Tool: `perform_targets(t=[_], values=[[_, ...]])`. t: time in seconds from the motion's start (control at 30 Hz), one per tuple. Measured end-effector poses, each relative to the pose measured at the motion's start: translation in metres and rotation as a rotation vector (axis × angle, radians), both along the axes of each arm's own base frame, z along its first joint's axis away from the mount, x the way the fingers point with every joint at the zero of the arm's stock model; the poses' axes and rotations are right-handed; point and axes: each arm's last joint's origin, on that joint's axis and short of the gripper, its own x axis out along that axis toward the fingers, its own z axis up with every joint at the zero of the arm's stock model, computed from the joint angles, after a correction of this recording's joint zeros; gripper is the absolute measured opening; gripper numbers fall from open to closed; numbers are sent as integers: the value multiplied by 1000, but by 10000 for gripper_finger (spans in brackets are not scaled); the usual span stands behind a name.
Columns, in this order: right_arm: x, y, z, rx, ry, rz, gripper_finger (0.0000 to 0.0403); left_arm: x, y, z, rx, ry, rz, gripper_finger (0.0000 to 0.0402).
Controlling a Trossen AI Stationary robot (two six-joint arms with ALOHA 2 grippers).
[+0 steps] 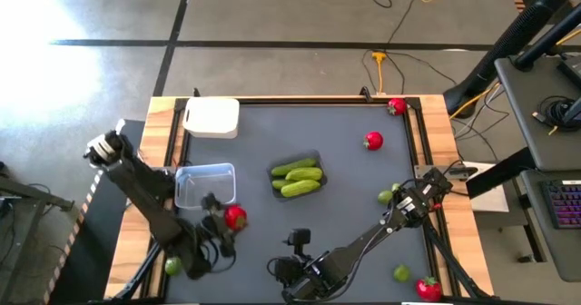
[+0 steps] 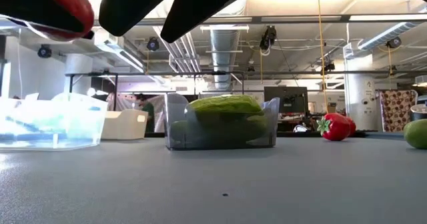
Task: Sort produce into baskets
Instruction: Put the tomato into the transparent bin
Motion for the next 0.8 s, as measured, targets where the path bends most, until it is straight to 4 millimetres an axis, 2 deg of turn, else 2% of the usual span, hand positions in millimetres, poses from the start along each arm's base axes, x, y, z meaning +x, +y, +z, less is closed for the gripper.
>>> perform_targets(t=[0.17,0.37,0.5,0.8], values=[[0,0,0,22,-8,-24,384,-18,37,9,-10,159,151,275],[0,1,-1,43,4,-19,384,-36,68,7,-84,369,434,276],[0,0,-1,43,4,-21,384,-44,80,2,-143,392,625,276],[1,0,-1,46,1,-23,384,-35,95,4,-172,381,742,276]])
